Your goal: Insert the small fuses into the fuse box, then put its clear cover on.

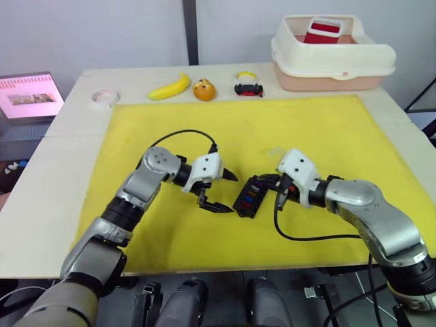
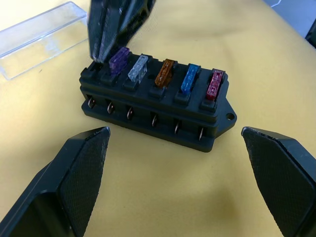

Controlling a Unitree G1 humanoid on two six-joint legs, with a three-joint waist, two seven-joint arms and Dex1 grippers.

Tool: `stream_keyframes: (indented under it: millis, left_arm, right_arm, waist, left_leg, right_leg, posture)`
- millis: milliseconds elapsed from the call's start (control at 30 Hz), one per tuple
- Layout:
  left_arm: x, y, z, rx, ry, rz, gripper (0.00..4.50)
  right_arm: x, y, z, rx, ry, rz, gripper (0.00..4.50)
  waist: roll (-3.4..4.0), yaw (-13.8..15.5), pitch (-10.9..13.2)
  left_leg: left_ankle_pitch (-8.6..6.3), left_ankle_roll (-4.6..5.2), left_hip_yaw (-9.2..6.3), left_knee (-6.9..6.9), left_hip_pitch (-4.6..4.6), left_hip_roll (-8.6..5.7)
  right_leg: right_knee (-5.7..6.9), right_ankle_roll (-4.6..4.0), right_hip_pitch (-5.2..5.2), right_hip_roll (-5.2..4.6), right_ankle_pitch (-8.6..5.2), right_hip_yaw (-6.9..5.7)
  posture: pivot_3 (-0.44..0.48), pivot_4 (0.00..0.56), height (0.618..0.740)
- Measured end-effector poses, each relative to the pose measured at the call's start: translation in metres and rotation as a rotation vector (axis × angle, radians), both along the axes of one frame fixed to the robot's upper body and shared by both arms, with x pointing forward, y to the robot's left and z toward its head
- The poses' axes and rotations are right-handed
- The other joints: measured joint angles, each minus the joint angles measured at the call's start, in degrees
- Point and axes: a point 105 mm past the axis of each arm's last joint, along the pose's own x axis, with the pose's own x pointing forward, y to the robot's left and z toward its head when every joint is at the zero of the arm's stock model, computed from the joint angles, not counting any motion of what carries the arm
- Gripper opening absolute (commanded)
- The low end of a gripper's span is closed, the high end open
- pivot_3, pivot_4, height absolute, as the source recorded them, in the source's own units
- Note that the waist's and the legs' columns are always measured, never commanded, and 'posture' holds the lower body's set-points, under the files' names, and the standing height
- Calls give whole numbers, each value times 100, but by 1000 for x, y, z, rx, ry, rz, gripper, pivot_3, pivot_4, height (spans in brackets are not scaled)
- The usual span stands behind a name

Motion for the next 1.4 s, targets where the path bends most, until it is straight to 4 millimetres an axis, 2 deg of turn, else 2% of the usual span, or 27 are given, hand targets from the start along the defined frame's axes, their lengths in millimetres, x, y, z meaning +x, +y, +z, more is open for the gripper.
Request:
stream_keyframes:
  millis: [200, 367, 567, 1067, 1400]
  left_arm:
    - [0, 0, 0, 0, 0, 1, 4500]
    - [0, 0, 0, -1, 0, 1, 4500]
    - [0, -1, 0, -3, 1, -2, 4500]
    - [-1, -2, 0, -5, 0, -5, 4500]
    - [-2, -3, 2, -7, -8, -11, 4500]
  right_arm:
    - [1, 1, 7, 6, -10, 17, 52]
    - [-8, 7, 11, 16, -1, 59, 52]
    - [-13, 7, 7, 14, 16, 65, 52]
    - [-4, 1, 7, -5, -5, 37, 52]
    - [-1, 6, 6, -30, -14, 60, 52]
  waist:
    - [0, 7, 0]
    - [0, 2, 0]
    - [0, 4, 0]
    - [0, 3, 0]
    - [0, -1, 0]
  left_leg:
    - [0, 0, -1, 0, 0, 0]
    - [0, 0, -1, 0, 0, 0]
    - [0, 0, 0, 0, 0, 0]
    - [0, 0, -1, 0, 0, 0]
    - [0, 0, -1, 0, 0, 0]
  right_leg:
    - [0, 0, 0, 0, 0, 0]
    - [0, 0, 0, 0, 0, 0]
    - [0, 0, 0, 0, 0, 0]
    - [0, 0, 0, 0, 0, 0]
    - [0, 0, 1, 0, 0, 0]
  posture:
    - [0, 150, 740]
    - [0, 150, 740]
    - [0, 150, 740]
    - [0, 150, 740]
    - [0, 150, 740]
